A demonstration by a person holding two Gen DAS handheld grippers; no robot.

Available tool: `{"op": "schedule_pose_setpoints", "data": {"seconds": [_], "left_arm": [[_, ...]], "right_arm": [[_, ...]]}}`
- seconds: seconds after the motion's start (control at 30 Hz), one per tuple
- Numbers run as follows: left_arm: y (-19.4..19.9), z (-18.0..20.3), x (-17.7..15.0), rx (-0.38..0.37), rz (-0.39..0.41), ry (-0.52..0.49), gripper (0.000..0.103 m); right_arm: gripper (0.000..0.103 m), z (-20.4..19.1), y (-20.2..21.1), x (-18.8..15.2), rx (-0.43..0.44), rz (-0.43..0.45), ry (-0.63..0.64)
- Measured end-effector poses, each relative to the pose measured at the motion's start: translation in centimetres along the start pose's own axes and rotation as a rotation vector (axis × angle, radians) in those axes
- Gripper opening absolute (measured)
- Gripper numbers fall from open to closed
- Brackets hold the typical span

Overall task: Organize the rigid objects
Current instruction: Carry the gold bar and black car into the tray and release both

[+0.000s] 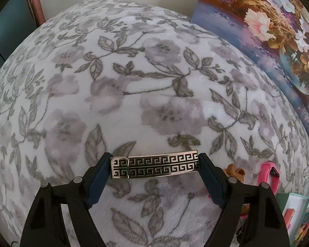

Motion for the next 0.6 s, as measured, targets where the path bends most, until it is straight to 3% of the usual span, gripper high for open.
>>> {"op": "schedule_pose_setpoints", "data": {"seconds": [0.23, 0.6], "left_arm": [[3.5, -0.2, -1.4, -0.028, 0.025, 0.015, 0.084], [9.6, 1.7, -4.5, -0.029, 0.107, -0.074, 0.084]], "right_arm": [[0.030, 0.0, 2.7, -0.8, 0.004, 0.022, 0.001], [0.030, 1.3, 7.3, -3.6, 0.008, 0.056, -0.032]]}}
Point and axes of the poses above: each gripper's, at about its wrist camera, not at the fingertips, and y roughly against the way its jaws point, z to its right, x to its top, the point moved 8 cm from there along -y, roughly the way its jaws point, and after that the axes turned 7 degrees about -z, right-handed, at the moved point
